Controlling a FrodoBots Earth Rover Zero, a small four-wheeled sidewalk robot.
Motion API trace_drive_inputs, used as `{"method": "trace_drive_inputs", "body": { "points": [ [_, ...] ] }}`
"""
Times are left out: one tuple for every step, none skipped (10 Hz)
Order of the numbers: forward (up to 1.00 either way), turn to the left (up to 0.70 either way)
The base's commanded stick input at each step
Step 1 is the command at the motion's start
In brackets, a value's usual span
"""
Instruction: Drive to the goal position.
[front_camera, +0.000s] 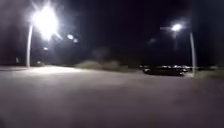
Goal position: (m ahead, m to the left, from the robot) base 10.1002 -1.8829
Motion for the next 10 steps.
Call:
{"method": "trace_drive_inputs", "body": {
  "points": [
    [0.70,-0.27],
    [0.70,-0.27],
    [0.70,-0.27],
    [0.70,-0.27],
    [0.70,-0.27],
    [0.70,-0.27],
    [0.70,-0.27],
    [0.70,-0.27],
    [0.70,-0.27],
    [0.70,-0.13]
  ]
}}
